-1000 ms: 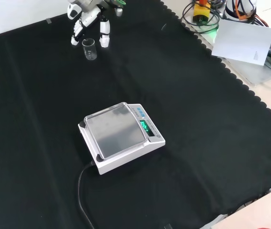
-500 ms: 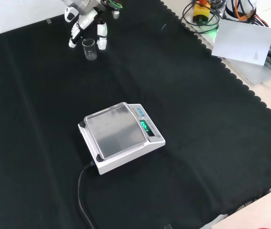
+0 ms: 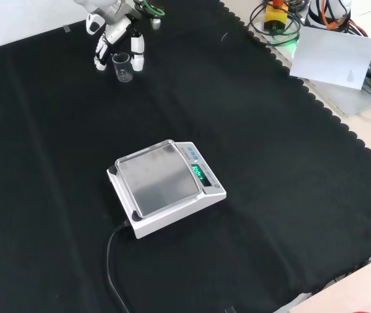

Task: Pick up the beaker.

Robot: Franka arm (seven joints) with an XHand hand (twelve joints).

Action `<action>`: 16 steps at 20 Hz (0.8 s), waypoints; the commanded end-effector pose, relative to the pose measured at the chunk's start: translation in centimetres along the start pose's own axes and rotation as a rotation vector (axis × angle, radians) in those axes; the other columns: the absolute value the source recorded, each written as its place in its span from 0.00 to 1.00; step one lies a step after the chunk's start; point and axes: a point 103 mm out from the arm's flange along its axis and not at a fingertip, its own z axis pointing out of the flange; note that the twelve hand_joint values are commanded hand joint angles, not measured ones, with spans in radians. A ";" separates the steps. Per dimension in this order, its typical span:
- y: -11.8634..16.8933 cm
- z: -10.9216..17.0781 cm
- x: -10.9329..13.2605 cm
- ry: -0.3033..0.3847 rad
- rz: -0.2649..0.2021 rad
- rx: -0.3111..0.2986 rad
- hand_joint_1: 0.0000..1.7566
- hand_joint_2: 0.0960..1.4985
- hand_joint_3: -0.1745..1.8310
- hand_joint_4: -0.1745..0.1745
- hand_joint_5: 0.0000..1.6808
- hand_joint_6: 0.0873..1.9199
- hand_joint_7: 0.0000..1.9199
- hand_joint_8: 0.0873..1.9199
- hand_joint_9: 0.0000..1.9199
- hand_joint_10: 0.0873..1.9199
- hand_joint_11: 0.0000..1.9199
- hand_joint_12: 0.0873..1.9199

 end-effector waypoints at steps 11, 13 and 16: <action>0.7 0.1 0.2 0.013 -0.008 -0.032 0.54 0.61 0.00 0.33 0.25 0.13 0.06 0.34 0.27 0.39 0.28 0.66; 0.9 0.1 0.4 0.010 -0.010 -0.042 0.56 0.62 0.00 0.31 0.25 0.24 0.08 0.35 0.31 0.37 0.31 0.64; 1.2 0.1 0.7 0.018 -0.015 -0.060 0.60 0.66 0.00 0.24 0.27 0.38 0.12 0.37 0.40 0.36 0.40 0.59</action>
